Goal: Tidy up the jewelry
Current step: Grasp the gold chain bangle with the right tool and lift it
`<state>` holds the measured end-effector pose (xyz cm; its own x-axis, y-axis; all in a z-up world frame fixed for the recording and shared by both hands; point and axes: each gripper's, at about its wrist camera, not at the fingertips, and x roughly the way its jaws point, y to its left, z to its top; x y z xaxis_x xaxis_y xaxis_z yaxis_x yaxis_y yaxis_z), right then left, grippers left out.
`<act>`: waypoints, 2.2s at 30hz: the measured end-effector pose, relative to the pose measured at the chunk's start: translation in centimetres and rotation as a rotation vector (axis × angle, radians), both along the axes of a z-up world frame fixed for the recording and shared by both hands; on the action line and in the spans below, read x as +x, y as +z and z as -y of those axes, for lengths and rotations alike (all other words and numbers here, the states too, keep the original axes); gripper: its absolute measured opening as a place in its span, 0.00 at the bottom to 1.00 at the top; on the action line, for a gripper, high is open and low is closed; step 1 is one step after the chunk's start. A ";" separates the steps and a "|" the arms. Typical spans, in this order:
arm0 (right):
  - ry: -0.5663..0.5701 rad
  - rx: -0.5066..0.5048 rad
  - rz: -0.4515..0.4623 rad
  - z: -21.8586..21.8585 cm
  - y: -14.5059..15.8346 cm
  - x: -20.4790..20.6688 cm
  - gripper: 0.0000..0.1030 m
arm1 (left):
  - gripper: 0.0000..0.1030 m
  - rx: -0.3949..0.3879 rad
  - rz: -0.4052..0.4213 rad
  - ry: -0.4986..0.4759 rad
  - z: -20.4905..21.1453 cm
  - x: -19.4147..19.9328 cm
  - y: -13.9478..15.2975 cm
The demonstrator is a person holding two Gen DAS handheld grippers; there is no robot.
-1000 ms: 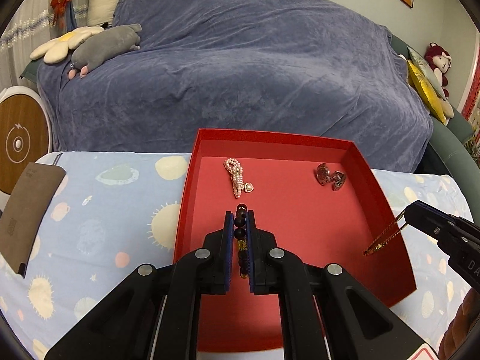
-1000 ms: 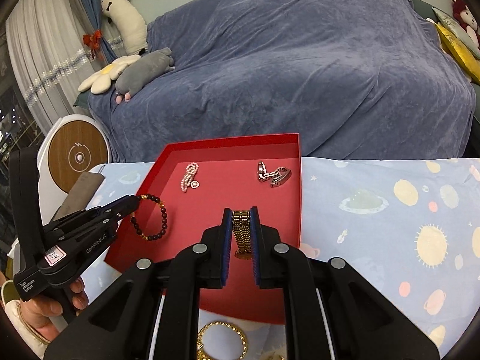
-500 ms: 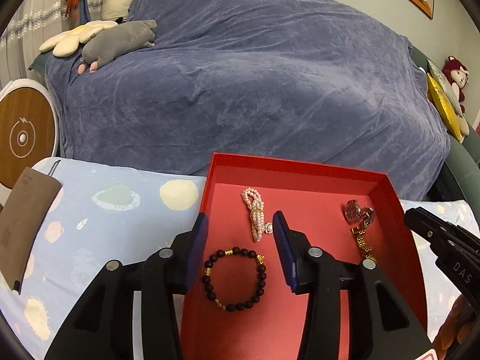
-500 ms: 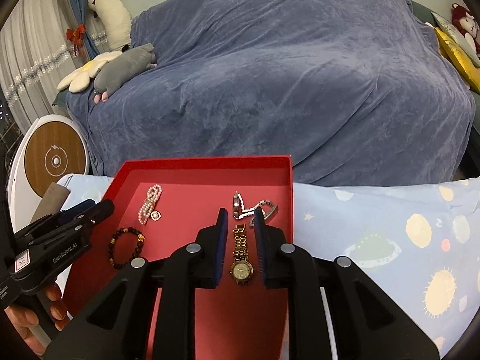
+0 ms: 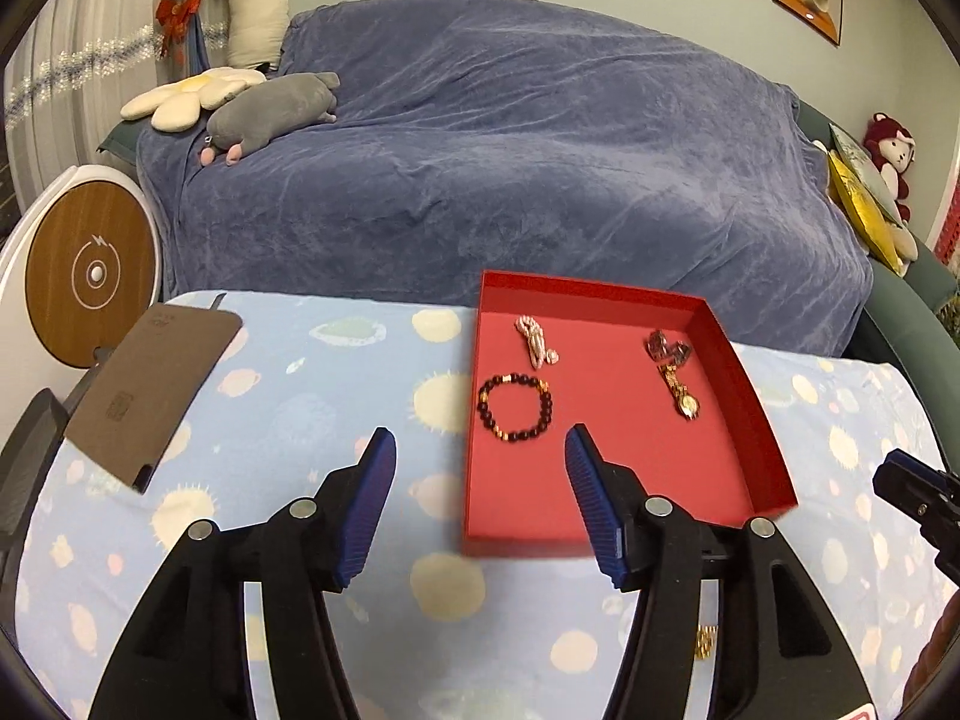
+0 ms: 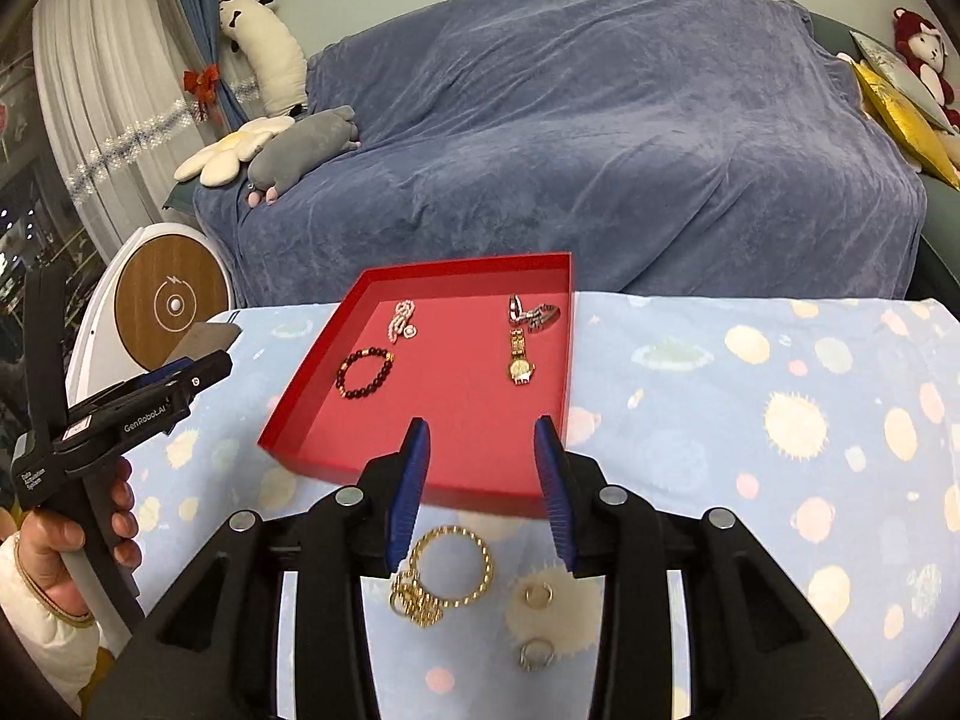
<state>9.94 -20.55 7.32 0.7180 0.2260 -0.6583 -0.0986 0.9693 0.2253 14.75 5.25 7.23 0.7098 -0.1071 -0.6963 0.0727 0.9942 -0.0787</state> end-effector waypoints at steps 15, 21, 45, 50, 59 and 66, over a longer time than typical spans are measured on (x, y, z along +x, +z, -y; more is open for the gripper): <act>-0.013 -0.015 -0.113 -0.6 -6.4 -7.5 0.42 | 0.57 0.001 -0.144 0.040 -3.1 -8.8 -7.5; 0.009 -0.030 -0.118 -2.0 -7.6 -5.1 0.44 | 0.57 -0.002 -0.170 0.041 -3.3 -8.8 -8.8; 0.006 -0.174 -0.175 -7.1 -12.1 2.0 0.53 | 0.58 -0.039 -0.200 0.070 -4.8 -7.5 -9.4; -0.006 -0.132 -0.167 -5.9 -11.1 0.6 0.52 | 0.58 -0.044 -0.191 0.059 -4.1 -7.5 -9.1; -0.017 -0.123 -0.129 -1.7 -8.2 -4.7 0.52 | 0.58 -0.051 -0.186 -0.056 0.8 -7.8 -9.1; -0.009 -0.121 -0.157 -0.3 -9.1 -6.8 0.52 | 0.58 -0.049 -0.194 -0.143 5.9 -7.8 -9.7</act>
